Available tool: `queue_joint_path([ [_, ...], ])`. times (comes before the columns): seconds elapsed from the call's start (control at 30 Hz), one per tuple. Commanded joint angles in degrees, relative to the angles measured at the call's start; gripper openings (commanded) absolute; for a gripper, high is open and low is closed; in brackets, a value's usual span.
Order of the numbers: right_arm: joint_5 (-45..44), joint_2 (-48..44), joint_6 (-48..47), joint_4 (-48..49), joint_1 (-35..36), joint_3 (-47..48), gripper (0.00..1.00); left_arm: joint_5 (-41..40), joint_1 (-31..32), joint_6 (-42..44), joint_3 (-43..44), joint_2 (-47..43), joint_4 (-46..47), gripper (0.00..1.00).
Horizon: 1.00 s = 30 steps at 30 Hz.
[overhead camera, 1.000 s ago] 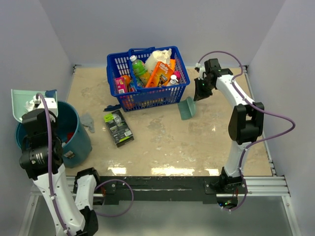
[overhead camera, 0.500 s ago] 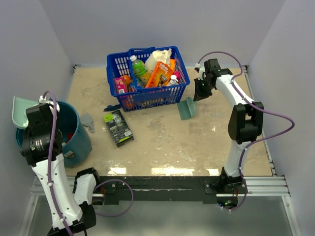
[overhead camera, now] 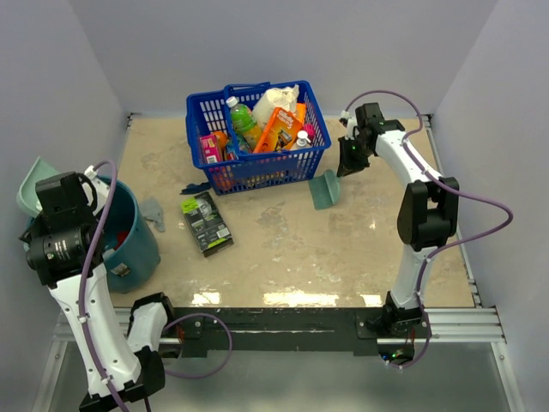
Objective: Sweep away the paper scraps from the table
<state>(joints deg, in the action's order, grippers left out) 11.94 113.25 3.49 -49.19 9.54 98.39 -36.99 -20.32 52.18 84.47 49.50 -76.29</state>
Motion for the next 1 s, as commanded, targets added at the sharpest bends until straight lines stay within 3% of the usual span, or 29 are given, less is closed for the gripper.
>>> queue_joint_path([
  [0.0, -3.6, 2.76, -0.85, -2.14, 0.3, -1.36, 0.0, -3.26, -0.51, 15.56, 2.46, -0.01, 0.88, 0.0],
  [0.33, -2.89, 2.41, -0.15, -1.35, 0.39, -1.18, 0.0, -6.25, -0.69, 43.14, 0.78, -1.51, 0.79, 0.0],
  [0.43, -2.8, 1.98, -0.15, -0.91, 0.39, -1.62, 0.0, -6.95, -0.6, 47.39, 0.35, -1.16, 0.79, 0.0],
  [0.63, -2.28, -0.83, -0.15, -0.38, 0.3, -3.38, 0.0, -7.22, -0.6, 40.47, 5.43, 2.88, 0.88, 0.0],
  [0.97, 0.79, -7.25, -2.51, -0.91, 0.39, -5.66, 0.0, 4.73, -0.69, 30.7, 12.3, 5.34, 0.88, 0.0],
])
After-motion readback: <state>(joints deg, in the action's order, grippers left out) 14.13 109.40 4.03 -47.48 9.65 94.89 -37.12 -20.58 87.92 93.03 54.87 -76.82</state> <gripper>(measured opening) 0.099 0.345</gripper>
